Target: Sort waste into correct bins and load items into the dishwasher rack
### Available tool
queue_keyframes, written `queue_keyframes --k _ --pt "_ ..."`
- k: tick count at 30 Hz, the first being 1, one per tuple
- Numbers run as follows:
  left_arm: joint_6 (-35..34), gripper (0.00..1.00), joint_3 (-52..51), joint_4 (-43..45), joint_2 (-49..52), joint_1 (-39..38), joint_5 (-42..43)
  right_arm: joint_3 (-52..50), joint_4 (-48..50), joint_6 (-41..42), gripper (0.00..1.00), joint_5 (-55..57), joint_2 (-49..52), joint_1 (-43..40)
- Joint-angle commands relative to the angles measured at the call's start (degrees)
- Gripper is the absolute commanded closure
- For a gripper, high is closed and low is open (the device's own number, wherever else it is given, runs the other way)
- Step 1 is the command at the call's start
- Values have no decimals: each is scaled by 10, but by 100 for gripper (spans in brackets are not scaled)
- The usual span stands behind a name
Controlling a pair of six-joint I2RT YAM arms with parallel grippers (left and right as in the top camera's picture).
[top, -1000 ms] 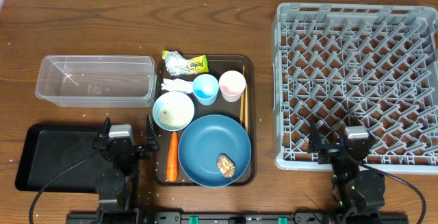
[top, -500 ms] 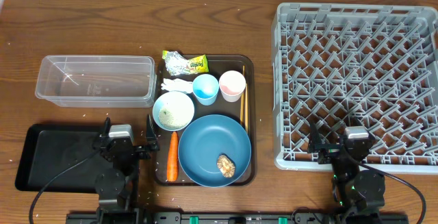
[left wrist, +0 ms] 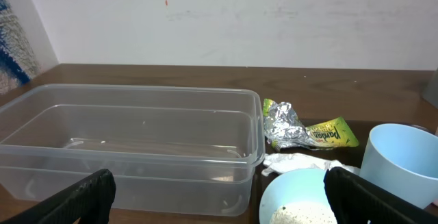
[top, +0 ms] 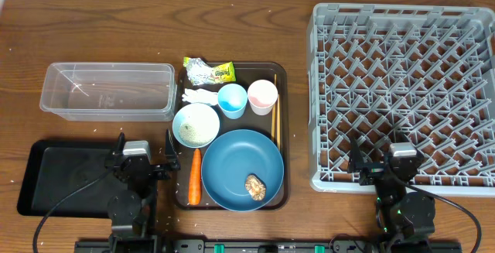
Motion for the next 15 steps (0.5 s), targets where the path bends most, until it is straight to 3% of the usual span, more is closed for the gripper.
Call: queue_keyframes --k 1,15 --pt "4 2 -9 -24 0 -1 -12 -3 1 8 1 4 -3 -9" --pt "4 2 -9 -24 0 -1 -12 -3 1 8 1 4 -3 -9"
